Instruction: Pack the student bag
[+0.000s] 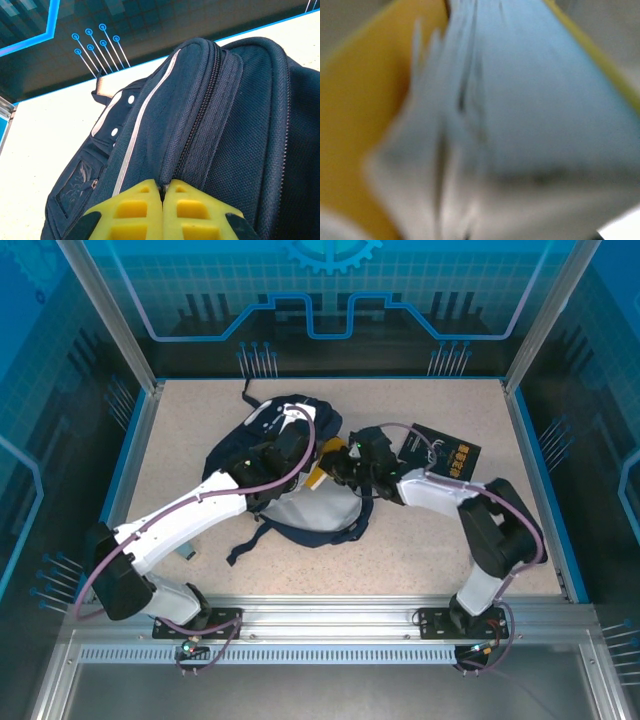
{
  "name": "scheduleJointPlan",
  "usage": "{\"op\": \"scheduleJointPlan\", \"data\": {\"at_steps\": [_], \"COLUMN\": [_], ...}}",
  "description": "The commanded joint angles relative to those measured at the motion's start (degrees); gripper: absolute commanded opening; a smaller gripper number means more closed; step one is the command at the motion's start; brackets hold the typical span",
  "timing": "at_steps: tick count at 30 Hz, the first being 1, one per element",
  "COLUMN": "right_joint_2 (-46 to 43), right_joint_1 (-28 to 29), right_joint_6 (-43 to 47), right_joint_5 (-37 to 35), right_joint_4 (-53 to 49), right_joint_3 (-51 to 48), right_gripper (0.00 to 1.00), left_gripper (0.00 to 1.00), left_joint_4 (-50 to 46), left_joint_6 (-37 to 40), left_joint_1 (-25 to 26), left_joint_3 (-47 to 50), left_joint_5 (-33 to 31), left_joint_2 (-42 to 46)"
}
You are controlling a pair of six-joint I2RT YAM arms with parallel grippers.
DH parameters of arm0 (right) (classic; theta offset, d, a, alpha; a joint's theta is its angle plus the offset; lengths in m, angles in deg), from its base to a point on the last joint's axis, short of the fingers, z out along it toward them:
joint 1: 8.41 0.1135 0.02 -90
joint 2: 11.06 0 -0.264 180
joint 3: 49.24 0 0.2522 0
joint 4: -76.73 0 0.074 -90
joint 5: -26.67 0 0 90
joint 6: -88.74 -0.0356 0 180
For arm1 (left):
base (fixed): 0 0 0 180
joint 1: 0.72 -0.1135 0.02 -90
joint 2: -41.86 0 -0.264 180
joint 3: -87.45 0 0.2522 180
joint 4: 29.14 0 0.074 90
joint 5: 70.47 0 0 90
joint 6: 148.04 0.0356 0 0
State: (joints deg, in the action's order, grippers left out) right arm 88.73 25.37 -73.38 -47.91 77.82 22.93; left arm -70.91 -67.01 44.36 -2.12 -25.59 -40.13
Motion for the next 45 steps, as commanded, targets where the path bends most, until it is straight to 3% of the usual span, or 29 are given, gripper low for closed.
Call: {"op": "scheduleJointPlan", "data": {"at_steps": [1,6,10,15,21,27,32,38,45], "right_joint_2": [5.25,10.68,13.54,18.67,15.08,6.74,-1.89,-13.13,-26.27], "right_joint_1": [1.86,3.44,3.84,4.39,3.98,1.42,0.15,-0.33,-2.66], "right_joint_6": [-5.55,-7.95,-7.78,-8.86,-5.32,-2.92,3.11,11.92,20.76], "right_joint_5": [-0.53,-2.71,-1.64,7.74,8.26,8.89,7.48,-1.48,-16.82], "right_joint_4": [8.48,7.36,6.68,13.57,5.17,1.72,-4.65,-15.60,-28.99], "right_joint_3": [4.23,6.88,8.99,12.88,12.27,4.34,-0.83,-7.65,-13.51], "right_gripper": [0.00,0.03,0.10,0.33,0.55,0.71,0.69,0.63,0.62], "left_gripper": [0.00,0.00,0.00,0.00,0.00,0.01,0.00,0.00,0.00], "left_joint_4": [5.43,4.35,4.08,3.77,2.75,1.95,1.82,3.64,4.51], "left_joint_6": [-2.01,-2.19,-2.28,-2.21,-3.04,-4.03,-4.65,-3.70,-2.54], "left_joint_1": [0.62,0.54,0.54,0.54,0.12,-0.87,-1.72,-3.64,-6.45], "left_joint_3": [-1.23,-1.99,-2.21,-1.87,-2.02,-1.20,-0.17,5.19,17.99], "left_joint_5": [-1.81,-1.53,-0.86,-1.20,-1.25,-0.76,0.26,4.12,13.82], "left_joint_2": [3.61,3.33,3.25,3.16,3.35,3.60,3.95,5.14,11.54]}}
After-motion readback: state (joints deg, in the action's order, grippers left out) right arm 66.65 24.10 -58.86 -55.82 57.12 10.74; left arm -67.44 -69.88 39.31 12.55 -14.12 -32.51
